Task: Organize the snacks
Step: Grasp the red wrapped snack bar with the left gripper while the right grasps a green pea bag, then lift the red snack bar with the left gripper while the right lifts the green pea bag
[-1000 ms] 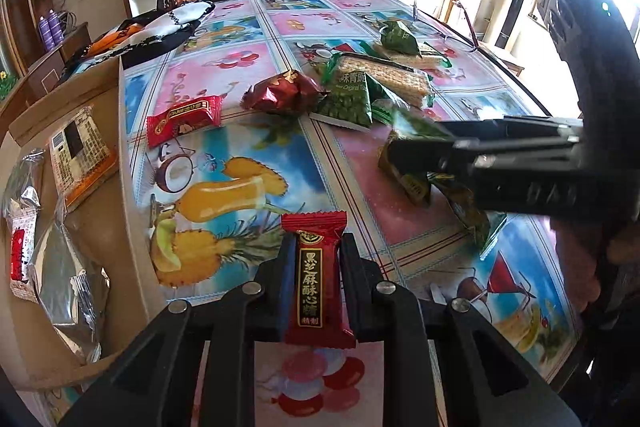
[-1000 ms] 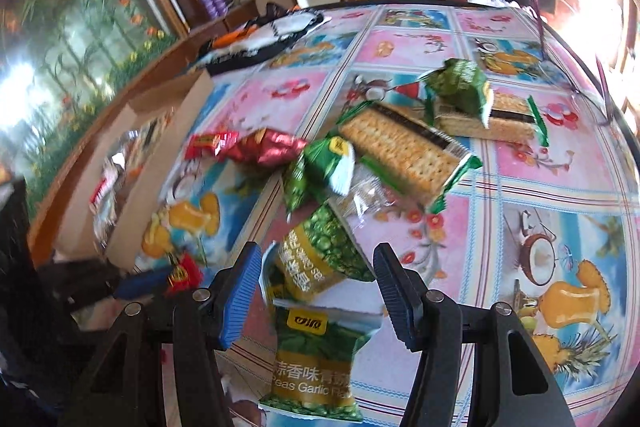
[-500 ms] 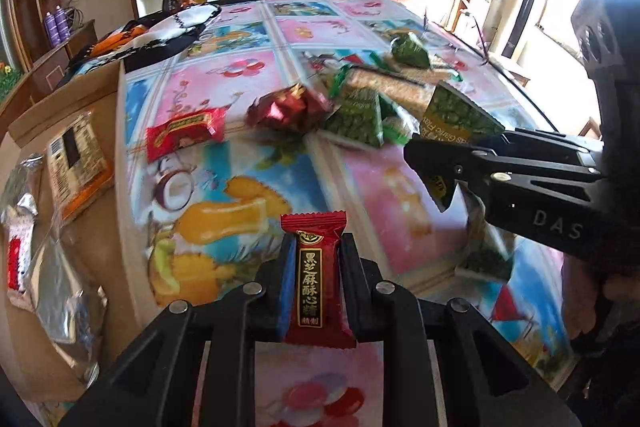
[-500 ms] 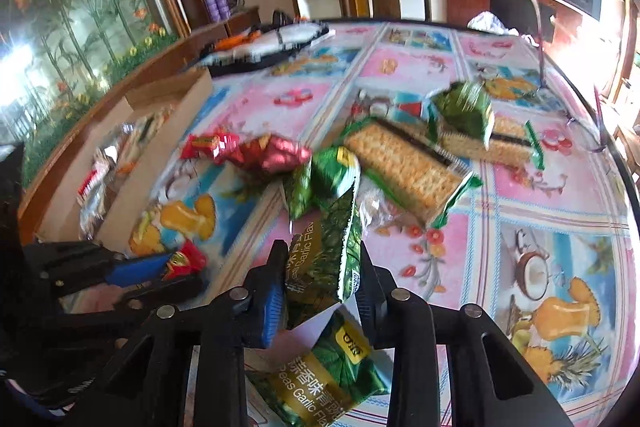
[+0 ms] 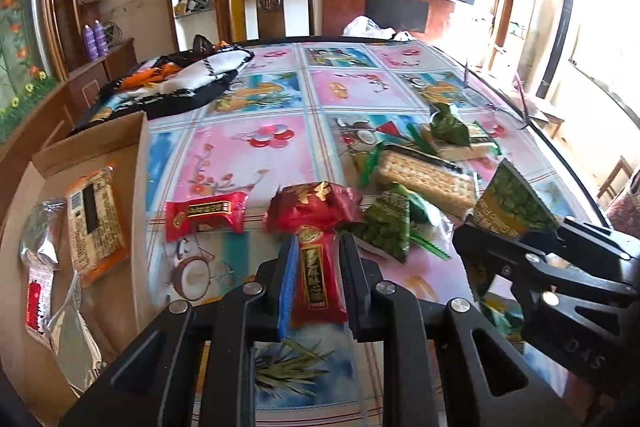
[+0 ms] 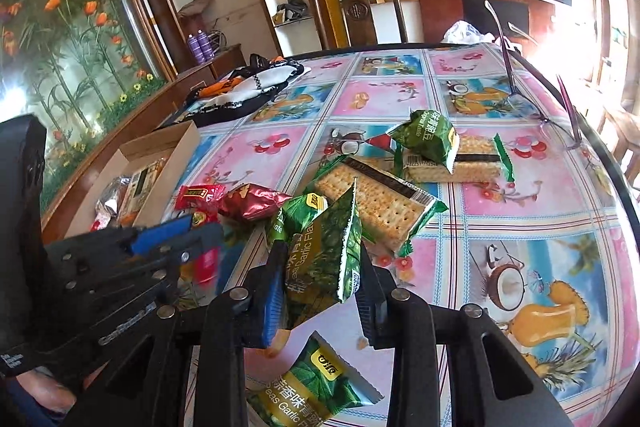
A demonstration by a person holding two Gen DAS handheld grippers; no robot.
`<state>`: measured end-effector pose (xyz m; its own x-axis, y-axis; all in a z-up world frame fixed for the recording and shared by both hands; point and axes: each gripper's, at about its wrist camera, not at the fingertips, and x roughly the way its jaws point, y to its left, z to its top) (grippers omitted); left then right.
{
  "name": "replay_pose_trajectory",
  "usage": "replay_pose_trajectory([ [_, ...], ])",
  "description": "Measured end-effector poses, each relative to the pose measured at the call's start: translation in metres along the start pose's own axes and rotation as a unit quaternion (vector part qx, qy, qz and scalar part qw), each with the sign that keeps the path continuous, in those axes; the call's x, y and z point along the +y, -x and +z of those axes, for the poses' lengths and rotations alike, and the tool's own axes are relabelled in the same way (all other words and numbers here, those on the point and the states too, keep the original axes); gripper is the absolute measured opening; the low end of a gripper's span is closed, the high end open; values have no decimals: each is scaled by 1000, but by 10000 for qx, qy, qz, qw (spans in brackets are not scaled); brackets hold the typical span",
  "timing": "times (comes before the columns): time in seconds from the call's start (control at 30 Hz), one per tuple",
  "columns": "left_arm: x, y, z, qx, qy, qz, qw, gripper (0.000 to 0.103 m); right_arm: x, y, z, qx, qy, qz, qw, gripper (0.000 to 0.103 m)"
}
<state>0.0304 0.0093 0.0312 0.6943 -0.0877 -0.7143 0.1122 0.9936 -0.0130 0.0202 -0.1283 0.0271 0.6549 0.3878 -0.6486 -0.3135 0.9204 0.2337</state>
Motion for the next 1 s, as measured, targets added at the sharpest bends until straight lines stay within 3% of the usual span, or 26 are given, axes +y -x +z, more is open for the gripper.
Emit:
replay_pose_trajectory([
  [0.13, 5, 4, -2, -152, -18, 264, 9995, 20, 5, -2, -2, 47, 73, 58, 9999, 34],
  [0.4, 22, 4, -3, -10, 304, 79, 9995, 21, 8, -4, -3, 88, 127, 82, 9998, 34],
  [0.53, 33, 0, -4, 158, 574, -175, 9981, 28, 3, -3, -2, 81, -6, 87, 9999, 34],
  [0.67, 31, -8, -6, 384, 598, -307, 9970, 46, 2, 0, -2, 28, -20, 112, 9999, 34],
  [0.9, 15, -21, -9, 596, 272, -128, 9978, 44, 4, 4, -2, 12, -14, 194, 9998, 34],
  [1.0, 7, -26, -11, 620, 47, 73, 9980, 26, 5, 5, -2, 13, -6, 228, 9997, 34],
])
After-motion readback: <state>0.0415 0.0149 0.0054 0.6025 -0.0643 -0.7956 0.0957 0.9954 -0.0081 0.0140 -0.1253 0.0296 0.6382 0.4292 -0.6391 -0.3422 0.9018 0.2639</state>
